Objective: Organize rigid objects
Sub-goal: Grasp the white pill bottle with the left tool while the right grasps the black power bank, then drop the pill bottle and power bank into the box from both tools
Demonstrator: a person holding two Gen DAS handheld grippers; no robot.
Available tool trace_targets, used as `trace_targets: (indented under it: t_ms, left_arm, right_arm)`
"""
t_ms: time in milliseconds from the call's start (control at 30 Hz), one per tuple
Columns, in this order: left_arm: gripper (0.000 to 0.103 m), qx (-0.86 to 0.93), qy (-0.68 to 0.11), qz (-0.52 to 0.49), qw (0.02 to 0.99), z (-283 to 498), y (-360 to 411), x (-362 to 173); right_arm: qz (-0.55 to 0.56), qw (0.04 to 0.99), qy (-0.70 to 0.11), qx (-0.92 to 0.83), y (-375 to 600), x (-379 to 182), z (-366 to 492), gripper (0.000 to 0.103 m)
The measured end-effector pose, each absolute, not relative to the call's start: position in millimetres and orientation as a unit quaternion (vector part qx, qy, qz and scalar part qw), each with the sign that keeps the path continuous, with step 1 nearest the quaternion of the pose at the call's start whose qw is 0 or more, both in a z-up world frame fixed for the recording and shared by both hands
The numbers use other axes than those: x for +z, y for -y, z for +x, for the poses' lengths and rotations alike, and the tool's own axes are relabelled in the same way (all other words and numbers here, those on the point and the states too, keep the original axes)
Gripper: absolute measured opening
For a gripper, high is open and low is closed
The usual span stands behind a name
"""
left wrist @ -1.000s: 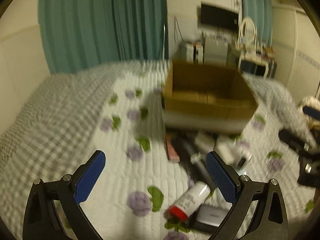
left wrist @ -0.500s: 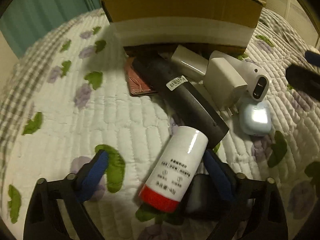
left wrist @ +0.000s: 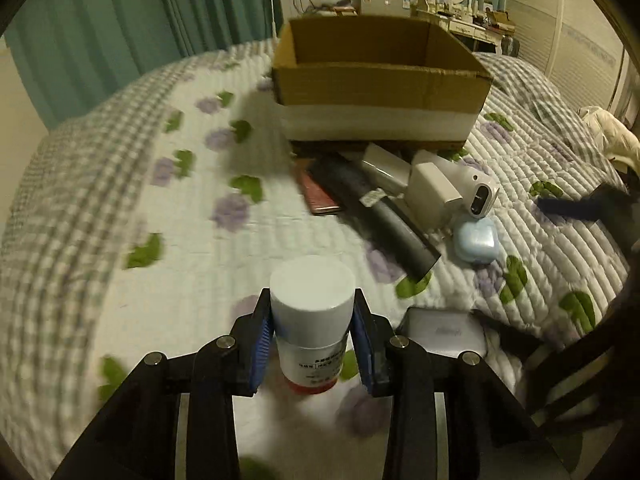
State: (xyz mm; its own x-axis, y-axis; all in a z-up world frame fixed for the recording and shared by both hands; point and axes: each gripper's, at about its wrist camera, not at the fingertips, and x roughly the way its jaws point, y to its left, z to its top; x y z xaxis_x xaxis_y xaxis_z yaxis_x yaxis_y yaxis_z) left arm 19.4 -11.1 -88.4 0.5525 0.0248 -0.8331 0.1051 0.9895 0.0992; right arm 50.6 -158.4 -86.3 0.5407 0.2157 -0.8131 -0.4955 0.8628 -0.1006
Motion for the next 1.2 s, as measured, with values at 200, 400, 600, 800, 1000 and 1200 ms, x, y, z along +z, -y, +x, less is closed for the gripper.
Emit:
trace_targets:
  t_ms: [200, 400, 600, 800, 1000, 1200]
  left_arm:
    - [0.036, -0.026, -0.472, 0.057, 0.879, -1.2, -16.7, -81.0]
    - [0.036, -0.022, -0.479, 0.043, 0.877, -12.1, -20.8, -81.7]
    - [0.036, -0.024, -0.468, 0.035, 0.883, -18.9, -17.9, -71.3]
    - [0.036, -0.043, -0.442, 0.036, 0.895, -3.4, -7.5, -49.3]
    - [0.036, -0.08, -0.418, 0.019, 0.905, 42.2, 5.0, -14.6]
    - [0.036, -0.112, -0.361, 0.032, 0.925, 114.1, 30.8, 42.4]
  right_arm:
    - [-0.227, 0.813, -0.473, 0.252, 110.0, -124.6, 31.2, 0.103]
    - [-0.219, 0.786, -0.522, 0.247, 93.4, -157.4, 43.1, 0.079]
    - [-0.172, 0.805, -0.502, 0.266, 104.8, -144.7, 36.9, 0.047]
    - [-0.14, 0.858, -0.431, 0.241, 121.9, -109.7, 26.6, 0.044]
    - [-0.105, 0.902, -0.361, 0.212, 147.1, -49.9, 37.4, 0.043]
    - [-0.085, 0.934, -0.293, 0.186, 168.0, 32.5, 83.6, 0.043]
